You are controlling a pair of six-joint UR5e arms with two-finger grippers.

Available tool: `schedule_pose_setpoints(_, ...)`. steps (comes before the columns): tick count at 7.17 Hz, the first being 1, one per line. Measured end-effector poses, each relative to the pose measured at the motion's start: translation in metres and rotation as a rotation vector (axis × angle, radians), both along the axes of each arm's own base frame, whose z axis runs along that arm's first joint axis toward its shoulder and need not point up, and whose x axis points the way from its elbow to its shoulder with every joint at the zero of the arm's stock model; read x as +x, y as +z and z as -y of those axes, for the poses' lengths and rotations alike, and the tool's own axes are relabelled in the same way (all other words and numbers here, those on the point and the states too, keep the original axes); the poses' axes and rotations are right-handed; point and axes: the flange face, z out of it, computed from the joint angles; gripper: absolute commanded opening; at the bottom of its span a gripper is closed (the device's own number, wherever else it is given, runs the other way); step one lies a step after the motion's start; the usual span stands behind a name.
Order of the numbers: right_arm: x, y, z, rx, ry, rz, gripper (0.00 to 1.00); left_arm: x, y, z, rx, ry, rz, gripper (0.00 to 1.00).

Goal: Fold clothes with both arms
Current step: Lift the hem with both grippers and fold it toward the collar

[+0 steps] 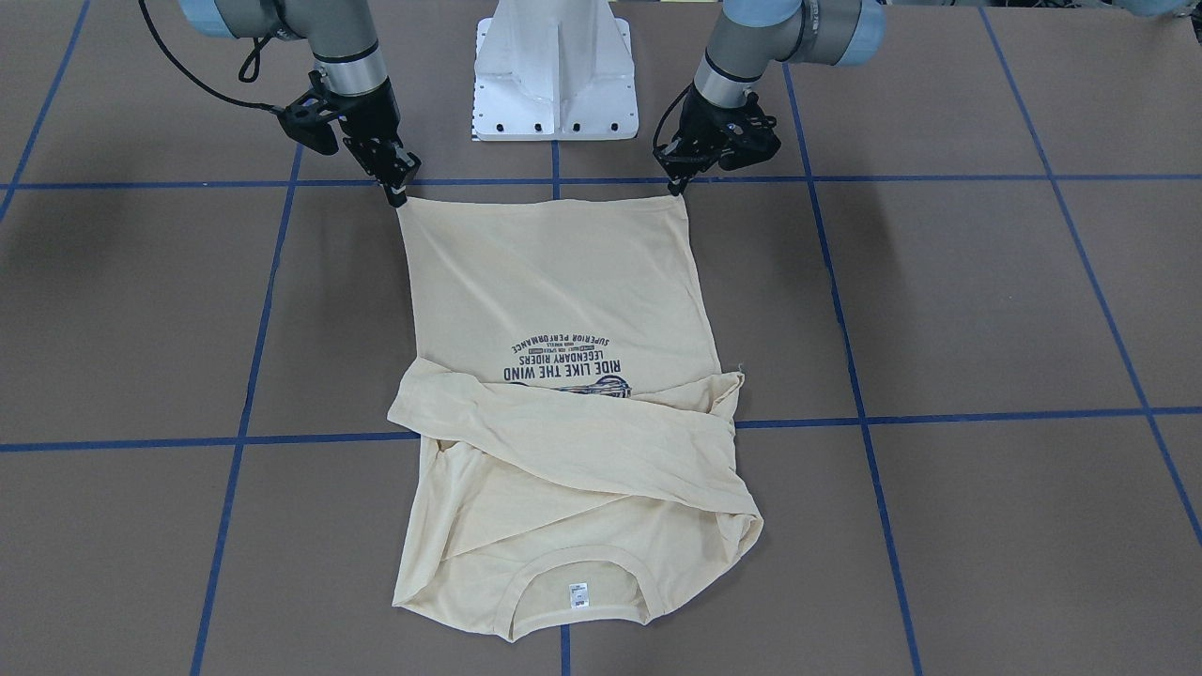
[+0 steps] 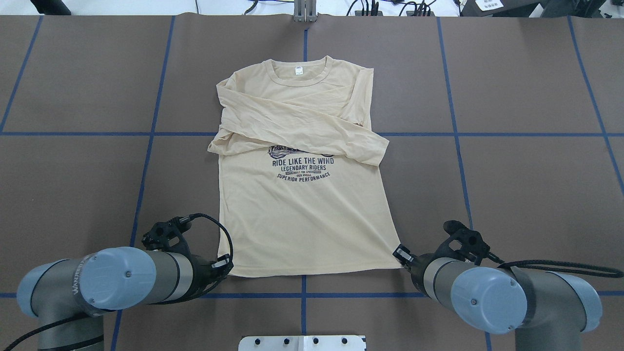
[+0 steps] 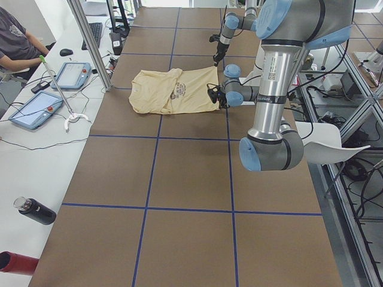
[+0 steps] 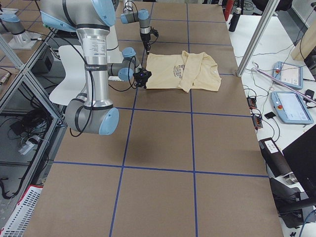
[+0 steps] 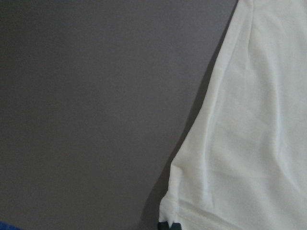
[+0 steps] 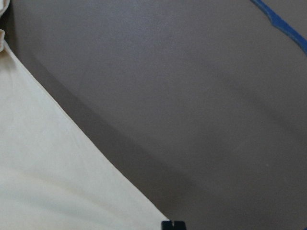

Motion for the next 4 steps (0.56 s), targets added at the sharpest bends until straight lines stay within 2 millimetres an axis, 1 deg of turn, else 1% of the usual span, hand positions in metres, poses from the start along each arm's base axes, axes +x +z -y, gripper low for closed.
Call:
schedule_pose_setpoints(1,0.007,-0.003,-0.007,0.000,-0.011,0.007,0.00,-0.015,-0.008,-0.004,0.002,0.008,-0.019,0.00)
schedule_pose_setpoints(2,0.017,-0.005,-0.024,-0.001,-0.042,0.014,0.00,-0.028,-0.013,-0.011,-0.007,0.027,-0.034,0.00)
schedule_pose_setpoints(3,0.027,-0.007,-0.042,-0.009,-0.072,0.023,0.00,-0.034,-0.018,-0.018,-0.023,0.053,-0.050,0.00)
schedule_pose_setpoints(4,0.032,-0.009,-0.055,-0.022,-0.088,0.030,0.00,-0.038,-0.024,-0.024,-0.034,0.069,-0.064,0.00)
